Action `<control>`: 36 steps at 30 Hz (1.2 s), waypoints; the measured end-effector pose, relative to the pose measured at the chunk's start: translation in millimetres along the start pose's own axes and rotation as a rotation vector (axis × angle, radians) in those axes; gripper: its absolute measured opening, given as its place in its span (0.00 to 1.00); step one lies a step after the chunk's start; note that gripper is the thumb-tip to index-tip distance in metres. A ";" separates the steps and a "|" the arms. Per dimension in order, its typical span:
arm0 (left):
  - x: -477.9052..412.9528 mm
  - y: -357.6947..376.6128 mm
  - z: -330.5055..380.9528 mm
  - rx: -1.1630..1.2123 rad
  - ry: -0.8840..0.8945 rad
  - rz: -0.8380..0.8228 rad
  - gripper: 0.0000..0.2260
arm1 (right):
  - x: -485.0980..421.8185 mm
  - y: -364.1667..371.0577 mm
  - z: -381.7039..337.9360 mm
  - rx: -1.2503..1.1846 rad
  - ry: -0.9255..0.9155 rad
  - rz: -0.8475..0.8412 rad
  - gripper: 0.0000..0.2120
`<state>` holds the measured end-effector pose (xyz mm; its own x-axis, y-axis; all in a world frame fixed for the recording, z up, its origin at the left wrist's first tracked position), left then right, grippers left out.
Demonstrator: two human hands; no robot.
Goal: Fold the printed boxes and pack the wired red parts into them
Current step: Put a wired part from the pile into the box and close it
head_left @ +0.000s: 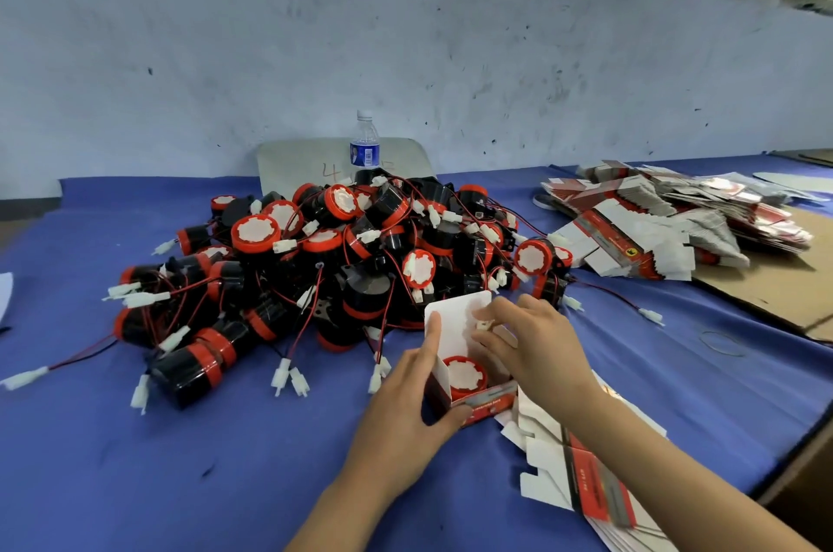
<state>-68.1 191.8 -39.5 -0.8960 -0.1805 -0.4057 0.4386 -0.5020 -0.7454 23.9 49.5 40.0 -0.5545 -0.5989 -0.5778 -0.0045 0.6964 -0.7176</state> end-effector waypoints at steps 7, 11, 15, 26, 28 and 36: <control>-1.4 3.8 -2.4 -0.031 -0.002 0.001 0.42 | 17.6 -3.5 1.2 0.351 -0.272 -0.172 0.14; -0.5 2.7 0.3 -0.042 -0.001 -0.013 0.40 | 12.5 -4.1 -4.5 0.454 -0.188 -0.409 0.11; 1.6 2.8 3.0 -0.068 0.004 0.011 0.42 | 17.8 0.0 -2.0 0.501 0.019 -0.356 0.14; 4.1 -0.9 7.9 -0.121 0.022 0.040 0.43 | 50.0 19.7 -16.4 0.449 0.144 -0.002 0.09; 3.7 -0.4 8.5 -0.124 0.011 0.026 0.43 | 52.5 22.1 -15.9 0.456 0.100 0.038 0.04; 5.9 1.8 9.5 -0.152 -0.022 0.008 0.42 | 56.7 27.1 -26.9 0.249 0.293 -0.037 0.19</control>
<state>-73.2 181.8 -38.2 -0.8930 -0.2036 -0.4013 0.4496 -0.3671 -0.8143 -30.0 45.1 -1.8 -0.7723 -0.4581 -0.4401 0.1534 0.5378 -0.8290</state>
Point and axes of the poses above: each hand's wrist, its own x-axis away from the middle knuckle, its own y-axis out of the palm, z = x × y, the point moved 1 cm from there along -x, towards the middle knuckle, and after that the axes turned 15 degrees about -x, right-handed, at the moved point
